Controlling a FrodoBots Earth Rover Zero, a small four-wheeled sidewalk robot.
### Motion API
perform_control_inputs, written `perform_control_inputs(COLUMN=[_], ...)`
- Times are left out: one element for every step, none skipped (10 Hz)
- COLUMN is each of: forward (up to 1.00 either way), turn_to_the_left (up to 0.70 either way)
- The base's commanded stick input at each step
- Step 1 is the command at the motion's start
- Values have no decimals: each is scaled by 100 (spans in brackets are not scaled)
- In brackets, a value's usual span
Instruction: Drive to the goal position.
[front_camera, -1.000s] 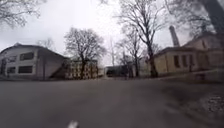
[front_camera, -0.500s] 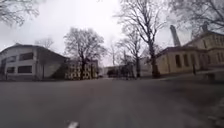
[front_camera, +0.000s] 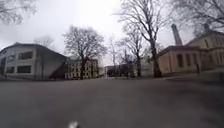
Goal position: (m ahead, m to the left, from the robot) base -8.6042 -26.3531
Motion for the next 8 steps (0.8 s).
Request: perform_control_inputs(forward=[100,100,100,100,100,100,100,100], turn_to_the_left=[0,0,0,0,0,0,0,0])
